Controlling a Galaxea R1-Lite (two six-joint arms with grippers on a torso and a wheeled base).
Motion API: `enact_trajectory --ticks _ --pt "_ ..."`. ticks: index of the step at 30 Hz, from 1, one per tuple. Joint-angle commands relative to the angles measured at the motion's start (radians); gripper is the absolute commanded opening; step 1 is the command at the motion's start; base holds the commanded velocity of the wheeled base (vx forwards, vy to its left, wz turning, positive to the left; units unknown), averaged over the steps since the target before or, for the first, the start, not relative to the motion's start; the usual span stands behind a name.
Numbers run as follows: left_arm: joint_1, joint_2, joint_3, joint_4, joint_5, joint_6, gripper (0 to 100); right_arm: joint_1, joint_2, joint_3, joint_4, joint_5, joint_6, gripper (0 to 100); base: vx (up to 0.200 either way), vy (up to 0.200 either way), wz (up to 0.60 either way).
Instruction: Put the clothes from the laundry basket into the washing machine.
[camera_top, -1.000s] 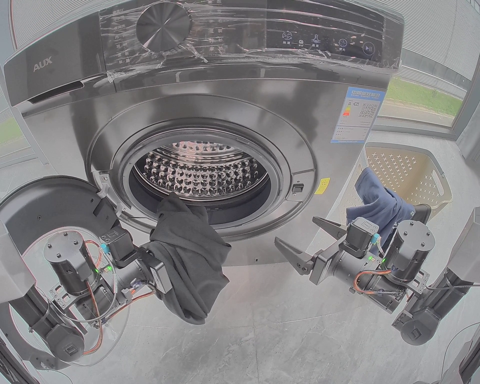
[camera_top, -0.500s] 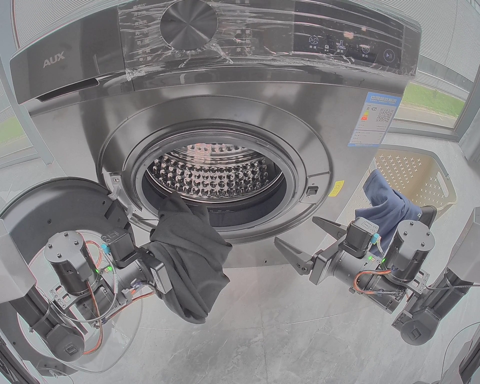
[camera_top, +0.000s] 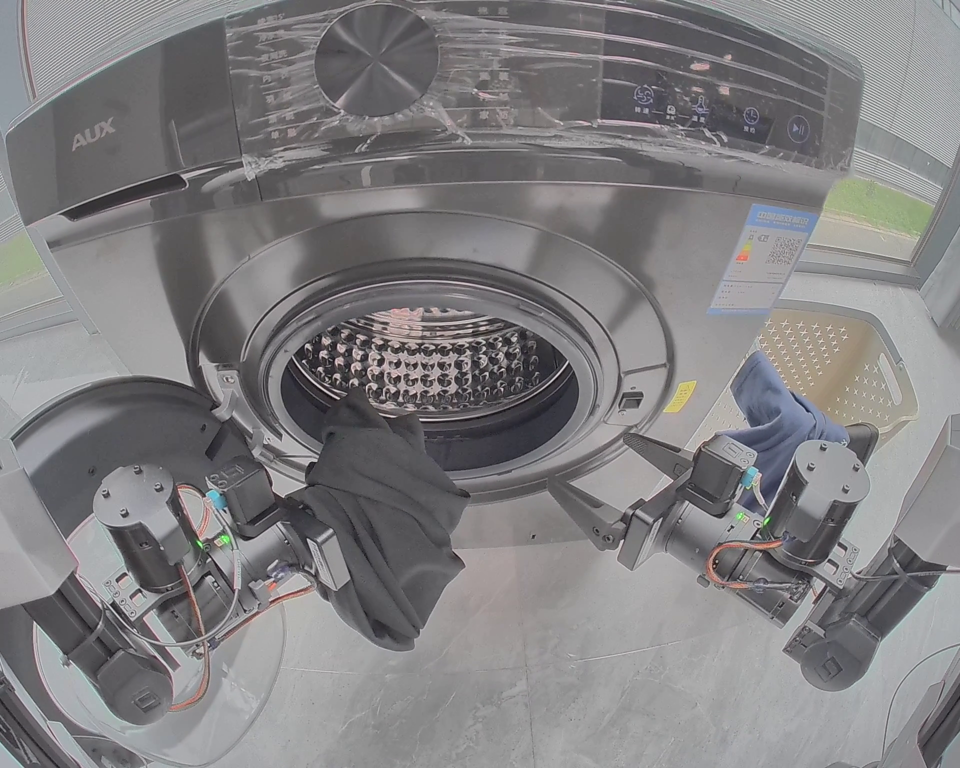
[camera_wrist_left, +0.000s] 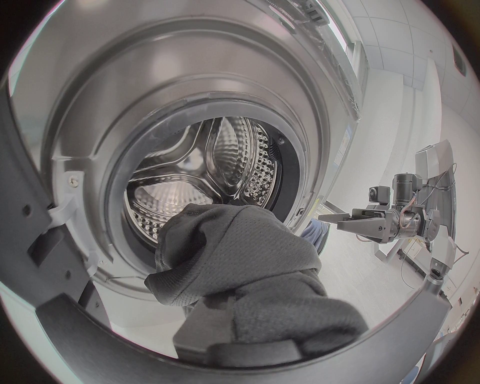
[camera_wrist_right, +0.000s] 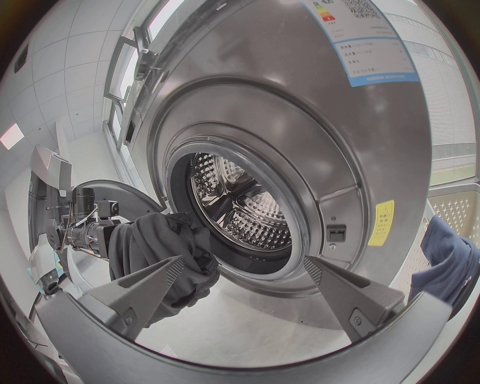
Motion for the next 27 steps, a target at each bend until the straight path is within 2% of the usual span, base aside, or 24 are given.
enact_trajectory --ticks 1,11,13,17,21,27 --pt "-0.028 0.008 0.003 0.0 0.001 0.0 0 0.005 0.002 0.001 -0.001 0.001 0.0 100 0.0 0.0 0.0" --pt "-0.103 0.029 -0.014 0.0 0.007 -0.011 0 0.022 -0.008 0.01 -0.001 -0.001 0.0 100 0.0 0.0 0.0" --pt "-0.106 0.046 -0.066 0.001 0.018 -0.015 0 0.028 -0.017 0.02 -0.001 0.001 -0.001 100 0.0 0.0 0.0" --pt "-0.111 0.159 -0.204 0.0 0.084 -0.014 0 0.03 -0.015 0.033 -0.001 0.004 -0.001 100 0.0 0.0 0.0" --pt "-0.111 0.245 -0.286 0.0 0.091 -0.02 0 0.047 -0.017 0.038 -0.001 0.002 -0.001 100 0.0 0.0 0.0" --pt "-0.108 0.38 -0.485 0.023 0.11 -0.02 0 0.057 -0.018 0.04 -0.001 0.004 -0.001 100 0.0 0.0 0.0"
